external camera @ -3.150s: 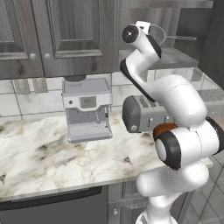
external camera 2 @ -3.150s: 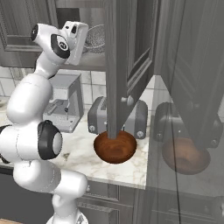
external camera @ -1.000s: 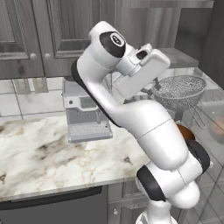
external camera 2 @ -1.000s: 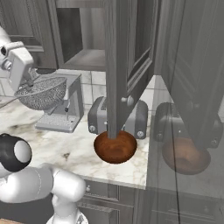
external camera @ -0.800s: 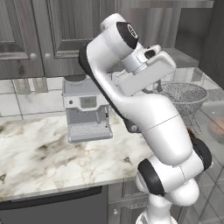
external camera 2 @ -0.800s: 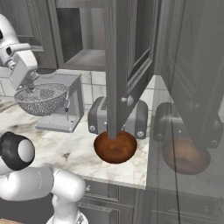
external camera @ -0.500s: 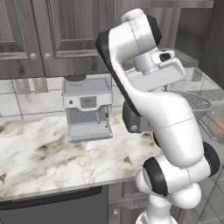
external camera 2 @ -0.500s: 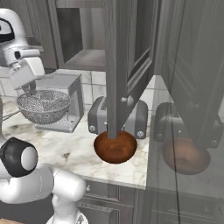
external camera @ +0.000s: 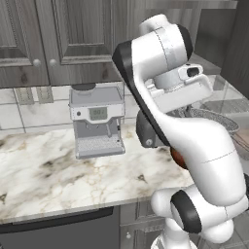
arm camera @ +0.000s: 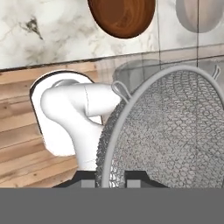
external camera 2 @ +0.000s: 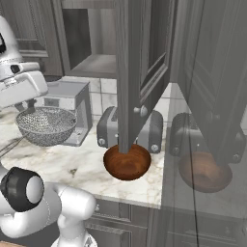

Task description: Open the cabinet and setup a tea strainer by placing it in the bowl upright.

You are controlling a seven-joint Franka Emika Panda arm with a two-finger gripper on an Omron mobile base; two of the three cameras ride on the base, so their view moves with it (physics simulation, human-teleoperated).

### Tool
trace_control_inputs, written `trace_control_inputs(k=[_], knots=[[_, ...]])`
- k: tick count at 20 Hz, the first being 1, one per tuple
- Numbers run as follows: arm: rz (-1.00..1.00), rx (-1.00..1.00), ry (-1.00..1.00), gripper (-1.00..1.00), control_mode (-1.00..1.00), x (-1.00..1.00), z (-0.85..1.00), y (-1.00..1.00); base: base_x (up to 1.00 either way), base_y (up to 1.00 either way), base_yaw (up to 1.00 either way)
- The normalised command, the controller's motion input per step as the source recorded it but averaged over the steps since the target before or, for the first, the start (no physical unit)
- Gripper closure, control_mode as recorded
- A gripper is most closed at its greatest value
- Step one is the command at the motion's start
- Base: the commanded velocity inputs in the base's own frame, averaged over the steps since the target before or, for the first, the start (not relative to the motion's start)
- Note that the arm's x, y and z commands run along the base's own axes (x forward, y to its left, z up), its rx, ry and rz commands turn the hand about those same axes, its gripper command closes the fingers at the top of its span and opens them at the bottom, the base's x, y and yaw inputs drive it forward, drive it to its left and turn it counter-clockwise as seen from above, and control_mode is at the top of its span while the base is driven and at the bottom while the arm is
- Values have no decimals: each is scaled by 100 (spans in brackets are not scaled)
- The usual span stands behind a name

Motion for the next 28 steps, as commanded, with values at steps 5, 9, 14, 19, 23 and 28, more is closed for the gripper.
trace_control_inputs(k=[5, 9, 14, 19, 23, 28], knots=[[33, -1, 0, 100, -100, 0, 0, 0, 0, 0, 0], [34, -4, 4, 100, -100, 9, 0, 0, 0, 0, 0], [16, -1, 2, 100, -100, 2, -16, -13, 0, 0, 0], [-1, 8, -1, 100, -100, 0, -36, -32, 0, 0, 0], [-8, 9, -3, 100, -100, 3, -35, -31, 0, 0, 0], [-4, 10, -14, 100, -100, 9, -23, -17, 0, 0, 0]])
